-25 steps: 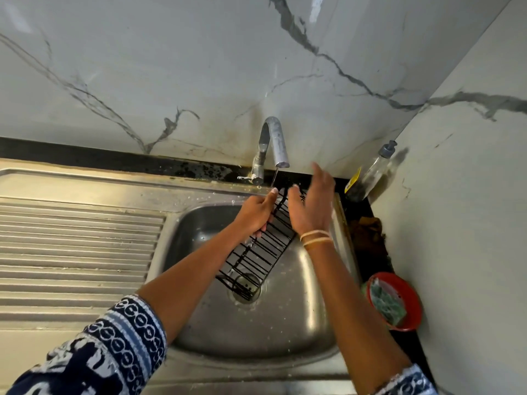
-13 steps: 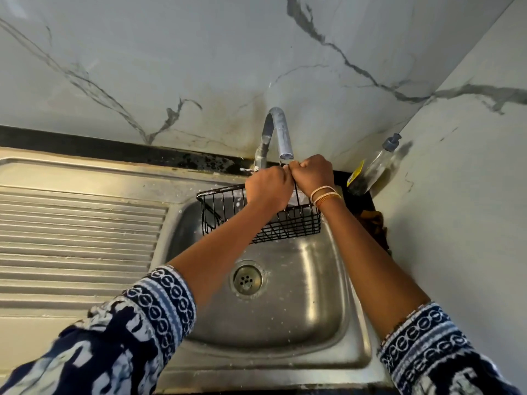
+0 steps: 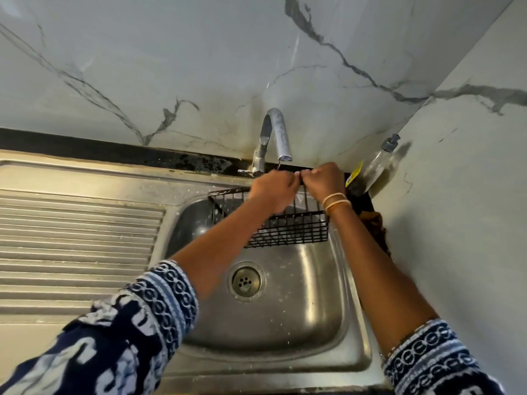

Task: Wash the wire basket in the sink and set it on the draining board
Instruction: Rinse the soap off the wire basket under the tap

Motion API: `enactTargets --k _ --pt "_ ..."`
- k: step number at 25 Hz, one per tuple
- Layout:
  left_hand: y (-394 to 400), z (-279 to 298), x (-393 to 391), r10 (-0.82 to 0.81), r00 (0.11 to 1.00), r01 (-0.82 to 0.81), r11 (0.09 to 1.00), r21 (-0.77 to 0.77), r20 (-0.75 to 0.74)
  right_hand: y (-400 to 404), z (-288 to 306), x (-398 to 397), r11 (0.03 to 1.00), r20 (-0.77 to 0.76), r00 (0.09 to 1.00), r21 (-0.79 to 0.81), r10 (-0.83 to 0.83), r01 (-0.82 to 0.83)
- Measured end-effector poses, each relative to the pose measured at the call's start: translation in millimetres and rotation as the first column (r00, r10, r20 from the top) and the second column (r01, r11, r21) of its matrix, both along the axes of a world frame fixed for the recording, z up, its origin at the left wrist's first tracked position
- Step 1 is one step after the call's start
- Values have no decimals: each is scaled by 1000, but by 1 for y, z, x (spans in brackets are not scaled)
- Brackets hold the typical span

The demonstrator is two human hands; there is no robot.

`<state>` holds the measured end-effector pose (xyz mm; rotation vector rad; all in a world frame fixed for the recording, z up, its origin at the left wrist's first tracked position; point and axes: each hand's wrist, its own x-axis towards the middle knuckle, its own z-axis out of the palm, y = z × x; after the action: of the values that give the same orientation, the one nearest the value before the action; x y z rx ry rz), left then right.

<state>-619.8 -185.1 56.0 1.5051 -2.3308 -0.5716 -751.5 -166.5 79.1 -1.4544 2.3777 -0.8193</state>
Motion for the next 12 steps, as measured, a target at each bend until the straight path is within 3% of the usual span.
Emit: enactTargets --k 2,6,10,12 --pt "2 7 -12 -28 1000 27 998 -58 -7 -2 -7 7 1000 58 998 4 -7 7" --pt "-9 2 17 -154 981 167 979 -113 118 -1 -10 -13 996 212 976 -60 -49 63" --pt "-24 -8 45 -63 982 90 985 -146 180 5 -12 -29 995 261 964 -75 -43 65" --pt "-35 -14 59 -29 989 39 997 -69 144 8 -15 -41 993 310 948 -73 -67 94"
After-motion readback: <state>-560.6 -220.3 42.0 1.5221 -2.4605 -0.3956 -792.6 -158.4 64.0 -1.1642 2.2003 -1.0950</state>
